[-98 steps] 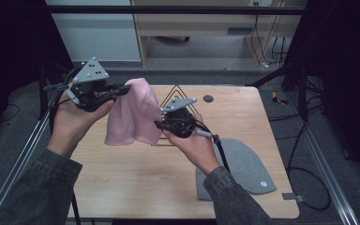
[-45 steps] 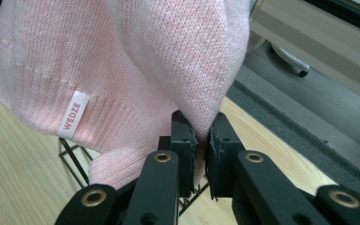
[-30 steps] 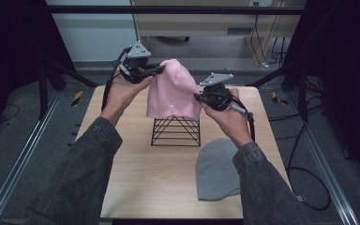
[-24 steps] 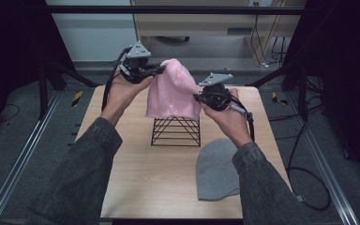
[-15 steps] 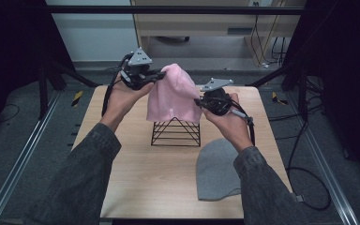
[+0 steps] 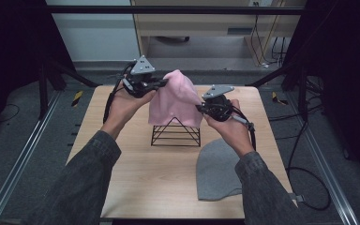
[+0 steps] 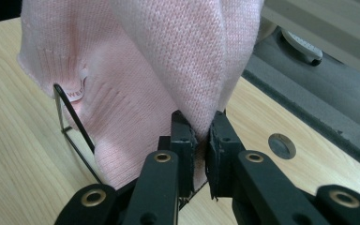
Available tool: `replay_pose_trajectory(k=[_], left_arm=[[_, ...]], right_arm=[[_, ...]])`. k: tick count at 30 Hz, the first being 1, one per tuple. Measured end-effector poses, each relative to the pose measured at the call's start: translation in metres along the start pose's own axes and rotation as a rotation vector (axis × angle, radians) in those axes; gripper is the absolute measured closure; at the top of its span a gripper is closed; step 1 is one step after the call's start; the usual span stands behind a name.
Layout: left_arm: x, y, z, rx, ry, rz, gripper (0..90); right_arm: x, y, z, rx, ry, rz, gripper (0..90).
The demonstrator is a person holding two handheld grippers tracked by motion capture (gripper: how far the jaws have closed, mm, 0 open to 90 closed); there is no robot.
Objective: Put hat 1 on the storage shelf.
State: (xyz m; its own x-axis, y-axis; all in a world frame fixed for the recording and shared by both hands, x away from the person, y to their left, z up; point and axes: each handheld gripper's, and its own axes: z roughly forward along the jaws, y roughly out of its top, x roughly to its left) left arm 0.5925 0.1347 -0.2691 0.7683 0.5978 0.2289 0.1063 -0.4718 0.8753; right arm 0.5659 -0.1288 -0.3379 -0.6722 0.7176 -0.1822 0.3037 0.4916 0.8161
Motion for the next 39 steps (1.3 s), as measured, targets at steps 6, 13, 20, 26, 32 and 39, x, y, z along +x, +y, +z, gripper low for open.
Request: replay_pose_trajectory(k=[6, 13, 20, 26, 32, 39], left_arm=[[-0.006, -0.011, 0.005, 0.012, -0.008, 0.0, 82.7], [-0.008, -0.023, 0.01, 0.033, -0.014, 0.0, 82.7], [-0.011, -0.028, 0.009, 0.036, -0.021, -0.007, 82.6], [-0.013, -0.032, 0.009, 0.045, -0.02, -0.001, 82.5], [-0.01, -0.044, 0.007, 0.046, -0.016, -0.02, 82.6], [-0.004, -0.048, -0.001, 0.02, 0.009, -0.042, 82.7]], right_arm=[[0.002, -0.012, 0.004, 0.023, -0.001, 0.001, 82.8], [0.005, -0.021, 0.01, 0.043, 0.0, -0.006, 82.7], [0.007, -0.027, 0.016, 0.055, 0.015, 0.0, 82.6], [0.009, -0.027, 0.016, 0.058, 0.018, -0.004, 83.1], [0.011, -0.026, 0.015, 0.059, 0.02, -0.012, 83.4], [0.013, -0.017, 0.01, 0.043, 0.02, -0.022, 83.4]])
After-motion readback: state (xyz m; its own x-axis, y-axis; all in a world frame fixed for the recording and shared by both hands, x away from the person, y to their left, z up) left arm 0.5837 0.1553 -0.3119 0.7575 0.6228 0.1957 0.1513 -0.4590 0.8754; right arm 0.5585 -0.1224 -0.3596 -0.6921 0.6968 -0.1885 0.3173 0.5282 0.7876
